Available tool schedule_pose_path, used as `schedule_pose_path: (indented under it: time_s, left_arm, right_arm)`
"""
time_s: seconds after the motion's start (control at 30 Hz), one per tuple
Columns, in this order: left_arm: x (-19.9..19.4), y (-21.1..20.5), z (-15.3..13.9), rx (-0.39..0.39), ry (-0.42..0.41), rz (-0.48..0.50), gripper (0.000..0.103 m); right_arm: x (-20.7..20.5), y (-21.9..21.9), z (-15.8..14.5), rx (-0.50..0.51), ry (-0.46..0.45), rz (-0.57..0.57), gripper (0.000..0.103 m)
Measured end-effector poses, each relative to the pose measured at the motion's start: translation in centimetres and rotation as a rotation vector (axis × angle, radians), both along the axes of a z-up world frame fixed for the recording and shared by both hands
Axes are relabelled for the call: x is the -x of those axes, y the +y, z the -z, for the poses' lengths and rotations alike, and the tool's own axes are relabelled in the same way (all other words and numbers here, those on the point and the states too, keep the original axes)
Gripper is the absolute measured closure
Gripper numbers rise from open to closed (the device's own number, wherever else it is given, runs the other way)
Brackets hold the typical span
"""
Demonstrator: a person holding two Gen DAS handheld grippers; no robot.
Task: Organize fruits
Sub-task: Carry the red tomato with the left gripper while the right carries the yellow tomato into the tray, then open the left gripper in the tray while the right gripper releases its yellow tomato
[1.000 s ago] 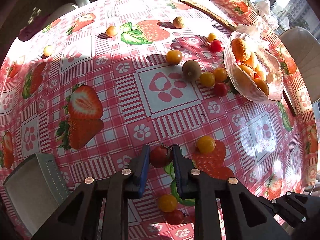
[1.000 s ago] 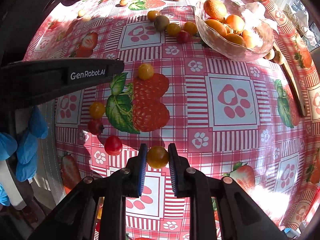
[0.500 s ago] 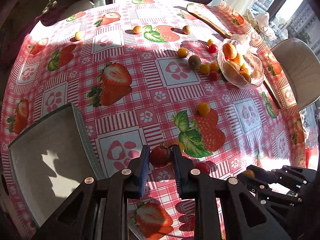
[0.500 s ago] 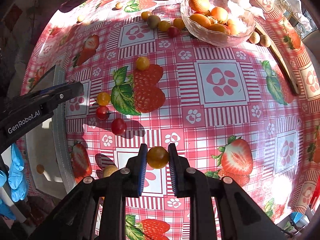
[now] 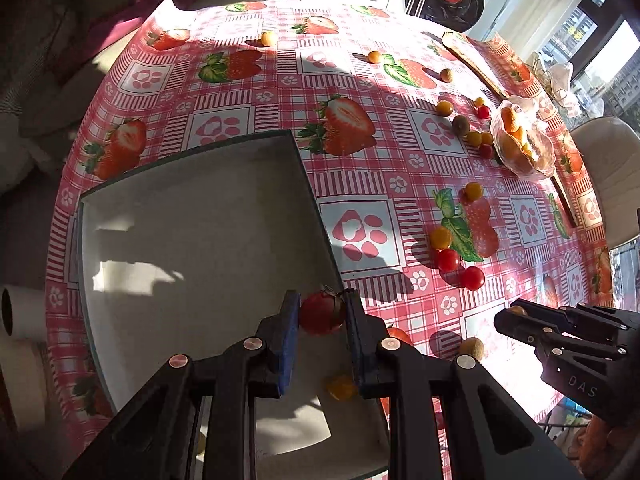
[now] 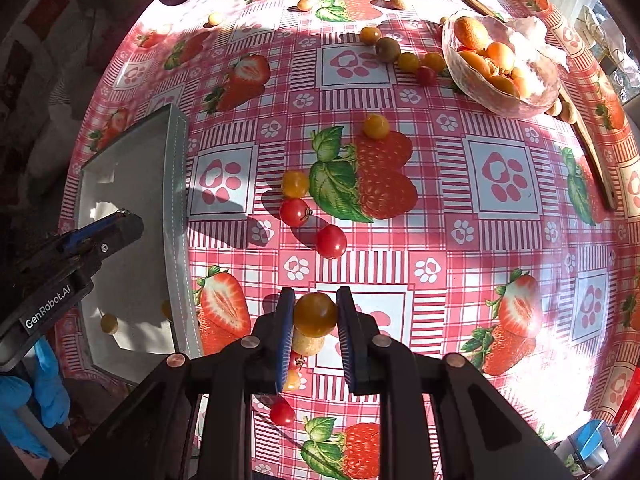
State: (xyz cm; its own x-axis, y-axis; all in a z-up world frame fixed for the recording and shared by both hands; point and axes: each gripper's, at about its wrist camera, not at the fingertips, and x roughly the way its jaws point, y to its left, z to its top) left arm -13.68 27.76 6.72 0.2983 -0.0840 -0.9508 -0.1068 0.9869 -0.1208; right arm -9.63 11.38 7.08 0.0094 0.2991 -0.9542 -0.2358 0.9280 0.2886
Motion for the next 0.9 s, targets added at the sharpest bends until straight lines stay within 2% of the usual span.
schedule_pose_path:
  time_s: [0.23,0.43,0.67,0.9]
  left_arm:
    - [2.9,4.9,0.9,-0.031,0.022,-0.086,0.079]
    - [4.4,8.1,2.4,-0.048,0.048,-0.133,0.079]
    - [5.1,9.3,4.4,-0.071,0.084,-0.14,0.079]
    - [5.5,9.0,5.3,-0.082,0.102,-0.121,0.079]
  right_arm:
    - [0.2,6.3,-1.0,-0.034,-0.009,-0.091,0.08]
    - [0.2,11.5,-0.7,-0.062,0.003,-0.155,0.08]
    - [0.0,15.5,2.1,-0.061,0.069,-0.179,0.08]
    - [0.1,17.0,4.4,-0.016,0.104,-0.186,0.08]
